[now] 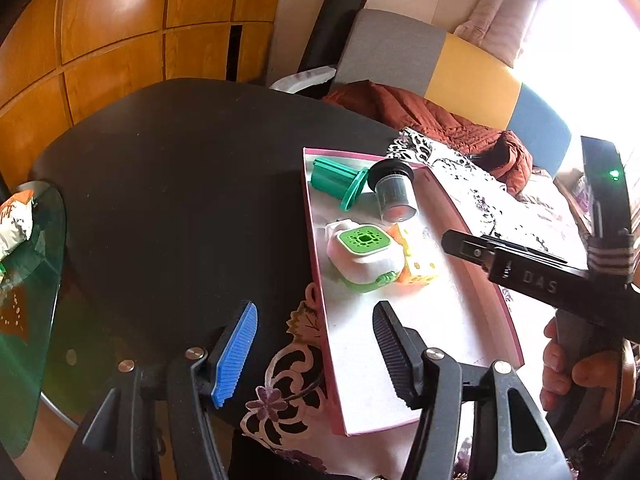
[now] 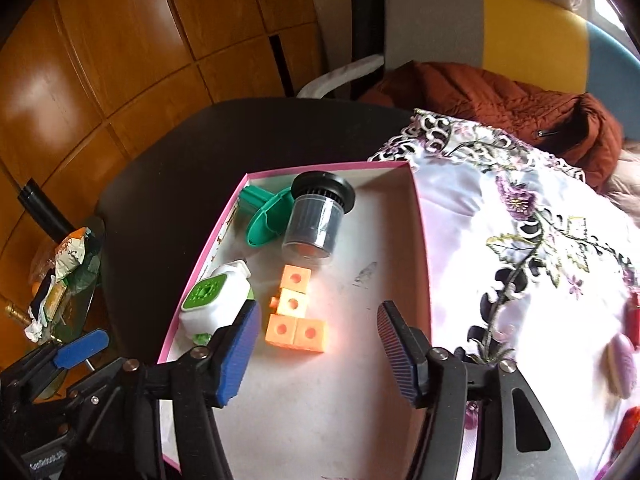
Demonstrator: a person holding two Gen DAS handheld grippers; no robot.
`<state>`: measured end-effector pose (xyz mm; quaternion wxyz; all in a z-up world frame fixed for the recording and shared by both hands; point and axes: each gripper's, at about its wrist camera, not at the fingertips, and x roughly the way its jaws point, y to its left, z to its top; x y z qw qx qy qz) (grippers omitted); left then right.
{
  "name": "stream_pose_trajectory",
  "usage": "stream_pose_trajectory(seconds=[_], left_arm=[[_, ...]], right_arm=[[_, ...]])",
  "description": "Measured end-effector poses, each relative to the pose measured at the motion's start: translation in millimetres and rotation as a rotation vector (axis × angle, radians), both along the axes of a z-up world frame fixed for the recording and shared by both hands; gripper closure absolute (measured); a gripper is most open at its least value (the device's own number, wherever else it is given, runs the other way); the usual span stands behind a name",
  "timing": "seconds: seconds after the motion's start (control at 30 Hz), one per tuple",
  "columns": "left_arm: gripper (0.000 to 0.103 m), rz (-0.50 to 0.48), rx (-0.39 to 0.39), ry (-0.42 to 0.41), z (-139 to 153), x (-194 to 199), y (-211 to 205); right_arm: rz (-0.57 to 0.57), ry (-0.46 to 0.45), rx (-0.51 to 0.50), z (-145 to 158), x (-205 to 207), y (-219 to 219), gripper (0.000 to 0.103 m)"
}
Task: Organize rigid objects
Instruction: 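Carry the orange block stack into the tray and open the right tool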
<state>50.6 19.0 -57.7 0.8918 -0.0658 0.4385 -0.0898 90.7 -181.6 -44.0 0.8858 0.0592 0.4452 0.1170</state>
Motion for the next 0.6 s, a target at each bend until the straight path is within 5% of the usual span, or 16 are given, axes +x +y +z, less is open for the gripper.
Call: stream_pose_trajectory(seconds=[0.33,0.6], left_arm=[[0.042,-0.036,0.031,-0.019,6,-6,-14],[0.042,-0.069,0.051,-0.016,7,-8,-28]], right_arm=[[-0.049,-0.092,-0.044,22,-25,-25,0.019],[-0.126,-0.117,-0.079,34,-42,-75,0.017]])
